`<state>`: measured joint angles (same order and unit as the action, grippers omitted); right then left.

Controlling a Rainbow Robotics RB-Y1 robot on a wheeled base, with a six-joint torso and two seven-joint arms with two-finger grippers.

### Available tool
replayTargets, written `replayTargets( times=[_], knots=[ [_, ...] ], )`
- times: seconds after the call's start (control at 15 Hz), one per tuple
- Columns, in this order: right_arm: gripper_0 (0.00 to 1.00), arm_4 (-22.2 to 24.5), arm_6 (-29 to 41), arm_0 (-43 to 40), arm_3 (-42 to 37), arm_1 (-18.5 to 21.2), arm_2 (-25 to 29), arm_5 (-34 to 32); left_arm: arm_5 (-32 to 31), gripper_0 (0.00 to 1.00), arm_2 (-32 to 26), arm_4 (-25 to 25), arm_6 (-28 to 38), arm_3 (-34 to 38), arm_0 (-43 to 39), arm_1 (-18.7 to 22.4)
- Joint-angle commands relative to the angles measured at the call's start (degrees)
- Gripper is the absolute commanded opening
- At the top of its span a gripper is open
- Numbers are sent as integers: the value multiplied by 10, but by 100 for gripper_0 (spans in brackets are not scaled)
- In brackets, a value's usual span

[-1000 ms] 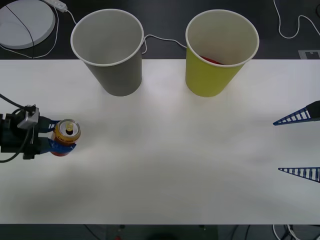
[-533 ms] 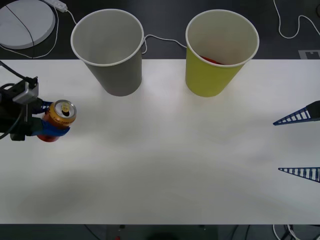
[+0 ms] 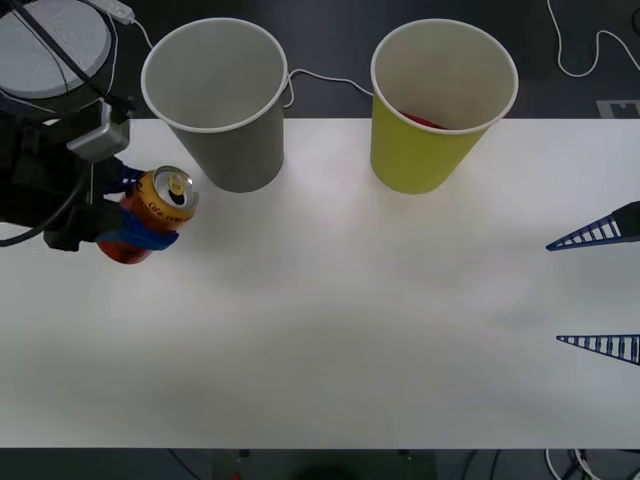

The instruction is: Put the can into the green bin and the plastic bottle into the gray bin

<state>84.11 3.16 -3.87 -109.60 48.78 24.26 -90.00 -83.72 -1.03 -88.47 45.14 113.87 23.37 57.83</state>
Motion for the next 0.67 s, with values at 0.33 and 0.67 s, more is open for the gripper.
replayTargets(
  times=[0.33, 0.67],
  knots=[
    [100, 0, 0, 0, 0, 0, 0, 0, -4, 0, 113, -5, 181, 2, 186, 9],
    [100, 0, 0, 0, 0, 0, 0, 0, -4, 1, 236, 16, 293, -28, 370, 18]
  ],
)
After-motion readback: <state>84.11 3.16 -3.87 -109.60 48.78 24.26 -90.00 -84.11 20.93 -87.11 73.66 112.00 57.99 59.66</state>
